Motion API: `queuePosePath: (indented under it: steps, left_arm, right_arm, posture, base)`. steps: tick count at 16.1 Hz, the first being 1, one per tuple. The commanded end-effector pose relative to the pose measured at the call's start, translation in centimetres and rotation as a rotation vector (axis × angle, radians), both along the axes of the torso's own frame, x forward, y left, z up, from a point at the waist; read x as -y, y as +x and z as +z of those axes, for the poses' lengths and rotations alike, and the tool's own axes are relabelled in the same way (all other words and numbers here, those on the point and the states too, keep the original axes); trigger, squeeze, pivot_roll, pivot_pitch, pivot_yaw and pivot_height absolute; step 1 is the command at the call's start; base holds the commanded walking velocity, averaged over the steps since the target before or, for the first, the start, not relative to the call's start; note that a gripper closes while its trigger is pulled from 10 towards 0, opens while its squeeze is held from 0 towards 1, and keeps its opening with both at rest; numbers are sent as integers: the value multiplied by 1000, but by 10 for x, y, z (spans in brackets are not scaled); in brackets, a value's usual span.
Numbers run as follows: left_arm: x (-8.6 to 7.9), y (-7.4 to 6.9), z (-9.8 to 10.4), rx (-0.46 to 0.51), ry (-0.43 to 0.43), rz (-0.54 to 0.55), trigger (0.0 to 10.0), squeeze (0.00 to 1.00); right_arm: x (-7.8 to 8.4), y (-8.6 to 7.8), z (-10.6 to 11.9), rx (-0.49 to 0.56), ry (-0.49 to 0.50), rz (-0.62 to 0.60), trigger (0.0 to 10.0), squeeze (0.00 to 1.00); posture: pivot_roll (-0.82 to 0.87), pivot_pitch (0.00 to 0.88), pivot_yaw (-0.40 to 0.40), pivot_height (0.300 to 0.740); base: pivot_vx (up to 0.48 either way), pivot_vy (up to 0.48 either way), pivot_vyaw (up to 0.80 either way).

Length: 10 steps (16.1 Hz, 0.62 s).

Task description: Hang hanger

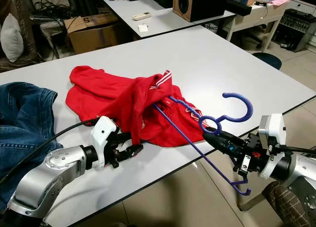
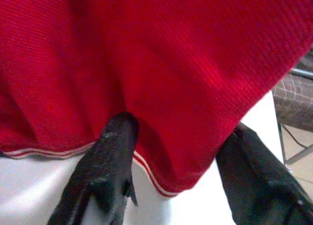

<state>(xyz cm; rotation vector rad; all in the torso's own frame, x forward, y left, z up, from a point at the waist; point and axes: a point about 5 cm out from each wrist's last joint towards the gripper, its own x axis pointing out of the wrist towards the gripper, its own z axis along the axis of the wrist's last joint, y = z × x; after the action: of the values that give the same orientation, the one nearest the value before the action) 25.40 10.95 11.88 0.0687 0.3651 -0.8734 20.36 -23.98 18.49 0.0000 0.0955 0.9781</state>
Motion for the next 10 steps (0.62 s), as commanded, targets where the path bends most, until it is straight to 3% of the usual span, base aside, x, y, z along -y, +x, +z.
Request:
queuePosePath:
  steps: [1, 5, 10]
  left_arm:
    - [-3, 4, 2, 10, -9, 26, 0, 0]
    - [-2, 6, 2, 13, -11, 44, 0, 0]
    - [-19, 17, 9, 87, 60, 90, 0, 0]
  right_arm:
    - [-4, 2, 5, 23, 4, 24, 10000, 0]
    - [-4, 2, 5, 23, 3, 27, 10000, 0]
    - [-4, 1, 3, 23, 4, 23, 10000, 0]
  posture:
    - [-35, 20, 62, 740]
    - [-34, 18, 64, 740]
    - [-30, 17, 65, 740]
  base:
    - [0, 0, 0]
    - [0, 0, 0]
    - [0, 0, 0]
